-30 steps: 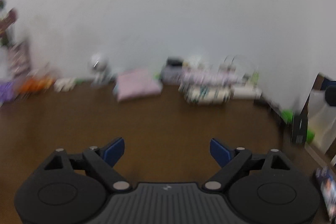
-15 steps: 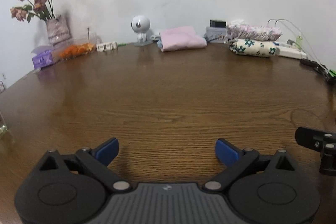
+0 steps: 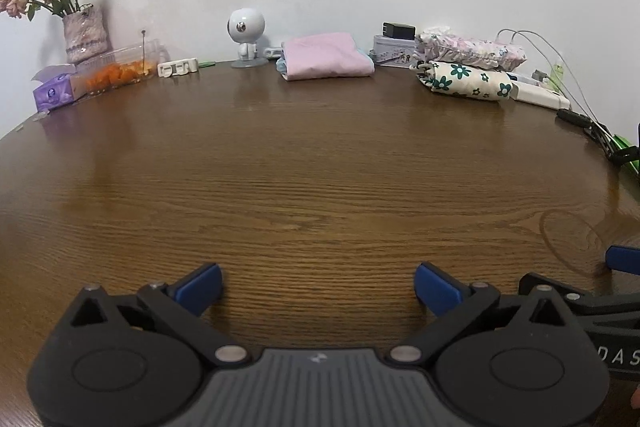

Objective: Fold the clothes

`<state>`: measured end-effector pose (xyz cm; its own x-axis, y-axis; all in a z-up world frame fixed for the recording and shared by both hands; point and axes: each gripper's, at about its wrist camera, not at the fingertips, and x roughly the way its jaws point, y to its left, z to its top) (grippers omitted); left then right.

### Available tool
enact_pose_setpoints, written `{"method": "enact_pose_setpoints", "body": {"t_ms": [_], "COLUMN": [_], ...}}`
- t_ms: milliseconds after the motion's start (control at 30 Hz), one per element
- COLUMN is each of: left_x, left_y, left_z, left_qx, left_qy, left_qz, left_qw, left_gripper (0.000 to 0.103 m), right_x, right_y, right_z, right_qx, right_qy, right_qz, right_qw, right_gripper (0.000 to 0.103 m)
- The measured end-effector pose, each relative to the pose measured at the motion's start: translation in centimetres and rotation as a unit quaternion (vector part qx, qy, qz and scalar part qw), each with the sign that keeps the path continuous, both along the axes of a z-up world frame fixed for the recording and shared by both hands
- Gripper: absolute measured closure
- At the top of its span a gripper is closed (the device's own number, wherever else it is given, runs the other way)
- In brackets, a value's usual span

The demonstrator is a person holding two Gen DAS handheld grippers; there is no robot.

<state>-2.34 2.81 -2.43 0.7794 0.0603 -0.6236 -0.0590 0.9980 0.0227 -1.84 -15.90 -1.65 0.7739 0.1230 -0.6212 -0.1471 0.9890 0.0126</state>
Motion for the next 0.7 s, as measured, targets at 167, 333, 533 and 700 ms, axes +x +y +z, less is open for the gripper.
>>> {"method": "enact_pose_setpoints", "body": {"t_ms": [167,333,533,700], "left_x": [0.35,0.38,0.33,0.3], "left_y": [0.11,0.2,0.11,0.03], "left_z": [0.0,-0.01,-0.08,-0.09], "left_qx": [-0.002,-0.003,-0.002,-0.002], "left_qy": [0.001,0.0,0.0,0.001], "left_qz": [0.003,0.002,-0.001,-0.003], "left_qw": [1.0,1.0,1.0,1.0], "left_gripper": [0.0,0.0,0.0,0.0], "right_x": [0.39,0.41,0.39,0.43], "right_y": [0.04,0.02,-0.06,-0.19], "right_z": [0.15,0.15,0.08,0.11], "right_qx": [0.0,0.0,0.0,0.002], "right_qy": [0.003,0.002,0.001,0.001], "right_qz": [0.002,-0.001,-0.004,-0.002], "right_qw": [1.0,1.0,1.0,1.0], "right_gripper": [0.001,0.001,0.001,0.001]}}
